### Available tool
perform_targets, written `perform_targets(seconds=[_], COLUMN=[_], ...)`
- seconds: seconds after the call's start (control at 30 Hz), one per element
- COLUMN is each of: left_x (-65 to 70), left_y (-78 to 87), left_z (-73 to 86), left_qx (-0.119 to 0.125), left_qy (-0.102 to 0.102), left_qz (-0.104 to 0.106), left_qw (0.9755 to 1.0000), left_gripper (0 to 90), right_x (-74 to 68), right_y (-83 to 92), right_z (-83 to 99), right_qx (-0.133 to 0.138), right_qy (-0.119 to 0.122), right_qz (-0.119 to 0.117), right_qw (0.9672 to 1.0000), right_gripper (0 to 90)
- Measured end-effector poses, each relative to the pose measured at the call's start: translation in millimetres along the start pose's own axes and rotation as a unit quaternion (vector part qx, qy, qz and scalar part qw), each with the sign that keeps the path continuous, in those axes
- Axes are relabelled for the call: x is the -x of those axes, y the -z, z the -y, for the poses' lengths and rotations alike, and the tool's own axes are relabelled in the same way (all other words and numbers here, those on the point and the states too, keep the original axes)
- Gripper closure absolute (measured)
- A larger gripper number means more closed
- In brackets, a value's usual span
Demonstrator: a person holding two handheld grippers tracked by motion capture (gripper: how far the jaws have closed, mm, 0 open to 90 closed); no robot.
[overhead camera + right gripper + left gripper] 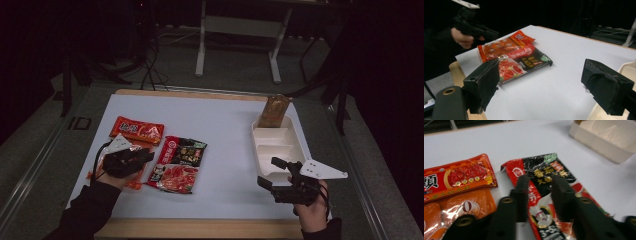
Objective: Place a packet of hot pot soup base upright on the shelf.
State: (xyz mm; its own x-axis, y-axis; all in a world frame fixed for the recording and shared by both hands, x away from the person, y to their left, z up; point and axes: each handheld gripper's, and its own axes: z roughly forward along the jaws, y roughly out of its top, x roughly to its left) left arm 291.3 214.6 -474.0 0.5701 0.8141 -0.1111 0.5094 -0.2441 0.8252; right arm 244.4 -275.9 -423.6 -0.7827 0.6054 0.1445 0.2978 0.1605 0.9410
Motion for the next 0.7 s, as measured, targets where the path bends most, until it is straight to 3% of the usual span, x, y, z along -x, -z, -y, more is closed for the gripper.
perform_targets(seconds=[0.1, 0.2, 0.37, 0.53, 0.7], left_x=[-8.3, -14.8, -14.5, -12.6, -8.8], left_y=[-15.5, -28.9, -49.5, -66.6, -76.6], left_z=[-2.4, -3.3, -1.1, 1.6, 5.8], left_qx=[-0.044, -0.067, -0.095, -0.132, -0.167], left_qy=[0.004, 0.023, 0.010, -0.001, -0.008], left_qz=[-0.021, -0.018, -0.028, -0.055, -0.051], left_qw=[0.9988, 0.9973, 0.9951, 0.9896, 0.9846], left_gripper=[80.4, 88.4, 90.0, 90.0, 90.0], right_x=[-0.7, -1.6, -1.6, -1.1, -2.1], right_y=[0.1, -2.3, -5.7, -8.2, -9.3], right_z=[0.5, 1.5, 4.1, 5.4, 6.2], right_qx=[0.000, -0.002, -0.005, -0.008, -0.012], right_qy=[-0.002, -0.003, -0.003, -0.001, 0.004], right_qz=[-0.003, -0.006, -0.011, -0.012, -0.014], right_qw=[1.0000, 1.0000, 0.9999, 0.9999, 0.9998], right_gripper=[14.9, 14.9, 15.0, 15.0, 15.0])
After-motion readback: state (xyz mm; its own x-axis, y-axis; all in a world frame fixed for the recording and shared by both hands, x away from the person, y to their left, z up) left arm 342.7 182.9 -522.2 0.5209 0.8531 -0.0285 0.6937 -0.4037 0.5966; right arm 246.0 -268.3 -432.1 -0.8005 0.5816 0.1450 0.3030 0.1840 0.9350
